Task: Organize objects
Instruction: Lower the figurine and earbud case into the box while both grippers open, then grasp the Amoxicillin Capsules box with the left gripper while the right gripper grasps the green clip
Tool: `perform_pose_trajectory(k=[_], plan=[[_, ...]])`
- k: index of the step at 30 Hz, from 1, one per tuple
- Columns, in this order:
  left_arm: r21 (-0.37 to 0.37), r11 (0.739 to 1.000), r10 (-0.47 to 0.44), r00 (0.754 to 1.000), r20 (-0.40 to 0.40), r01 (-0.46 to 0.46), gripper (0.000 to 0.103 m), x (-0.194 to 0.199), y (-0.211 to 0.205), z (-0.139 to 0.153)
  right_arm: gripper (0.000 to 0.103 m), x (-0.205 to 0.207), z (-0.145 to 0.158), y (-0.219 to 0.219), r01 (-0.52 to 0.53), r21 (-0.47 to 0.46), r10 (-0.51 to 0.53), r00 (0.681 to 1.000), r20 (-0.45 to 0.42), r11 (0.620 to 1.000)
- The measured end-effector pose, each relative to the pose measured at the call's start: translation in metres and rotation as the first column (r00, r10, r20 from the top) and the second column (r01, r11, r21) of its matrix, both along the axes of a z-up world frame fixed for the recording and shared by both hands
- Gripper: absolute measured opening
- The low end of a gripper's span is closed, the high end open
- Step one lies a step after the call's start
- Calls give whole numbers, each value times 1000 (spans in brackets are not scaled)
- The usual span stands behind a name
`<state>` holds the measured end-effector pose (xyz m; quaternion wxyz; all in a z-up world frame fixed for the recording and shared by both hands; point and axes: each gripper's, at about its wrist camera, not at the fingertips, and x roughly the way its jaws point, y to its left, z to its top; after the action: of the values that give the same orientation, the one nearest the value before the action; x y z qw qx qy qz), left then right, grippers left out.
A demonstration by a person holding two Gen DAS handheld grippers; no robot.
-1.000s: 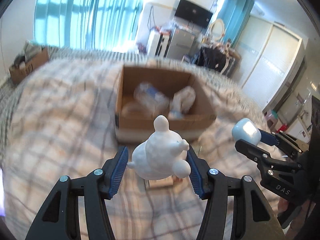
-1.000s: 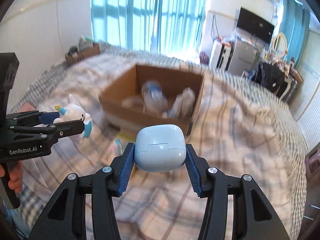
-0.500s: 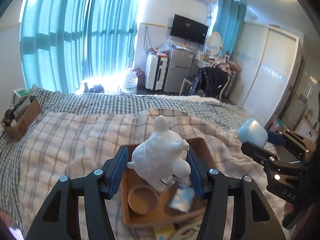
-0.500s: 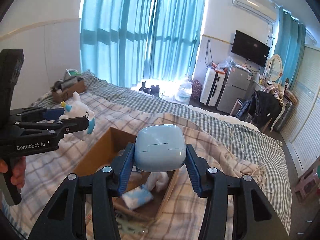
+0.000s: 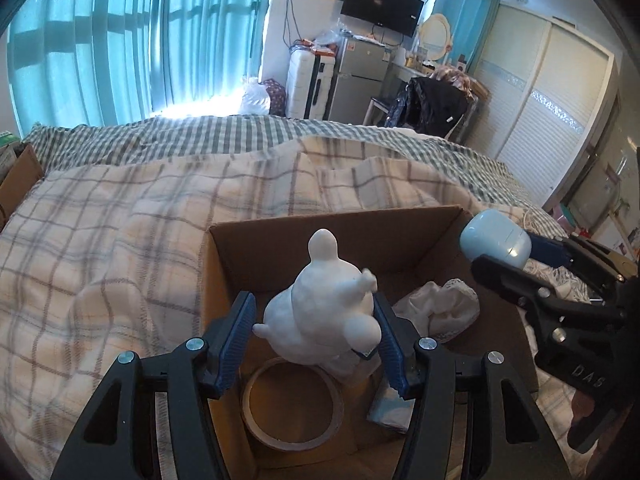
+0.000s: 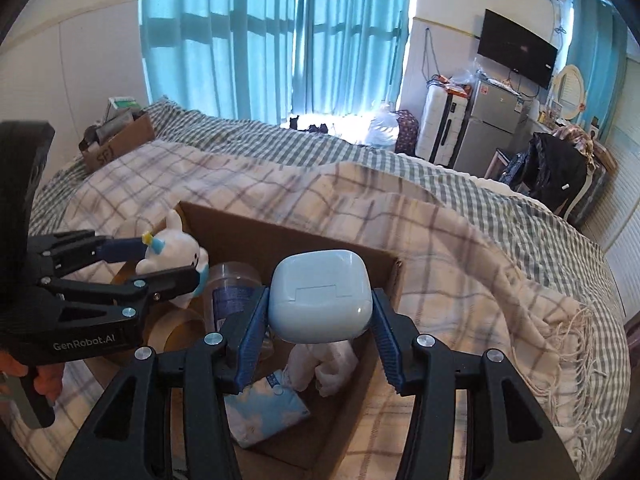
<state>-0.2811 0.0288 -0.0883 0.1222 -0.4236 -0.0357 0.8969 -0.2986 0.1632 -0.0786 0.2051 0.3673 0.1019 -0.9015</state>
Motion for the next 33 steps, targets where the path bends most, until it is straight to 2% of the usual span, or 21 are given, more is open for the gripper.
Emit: perform_pose_trajectory(k=[2,5,9,11,14,17,20,24,29,33], plan=[[-5,1000,2,1000,-9,-2,62,4,4,11,51,6,14,7,16,-19,-16,999,-34,1000],[-12,1000,18,999,-48,-19,83,15,6,38,61,24,42,21,28,-50,-33,996,-89,998],[-9,999,43,993,-107,-44,86,40,7,80,65,52,85,35,30,-73,-41,987,-155,997],[-27,997,67,988,-141,-72,99,57,9,100,68,68,104,41,16,-82,-31,983,-183,996],[-41,994,94,977,-192,-104,103,84,7,122,73,98,129,53,-2,-78,-16,974,-228,997],[-38,990,128,972,-198,-138,103,108,2,125,81,117,134,66,-14,-78,-4,974,-227,997],[-13,984,171,970,-174,-176,103,126,-3,111,83,129,123,73,-15,-58,3,980,-201,998],[15,982,190,973,-128,-190,103,141,-6,70,89,139,78,81,22,-20,-24,987,-156,1000],[-35,978,205,978,-35,-206,103,155,7,-3,89,133,9,90,54,-37,-56,997,-45,998],[-82,982,170,985,17,-168,103,168,27,-50,89,119,-43,101,103,-21,-101,993,67,995]])
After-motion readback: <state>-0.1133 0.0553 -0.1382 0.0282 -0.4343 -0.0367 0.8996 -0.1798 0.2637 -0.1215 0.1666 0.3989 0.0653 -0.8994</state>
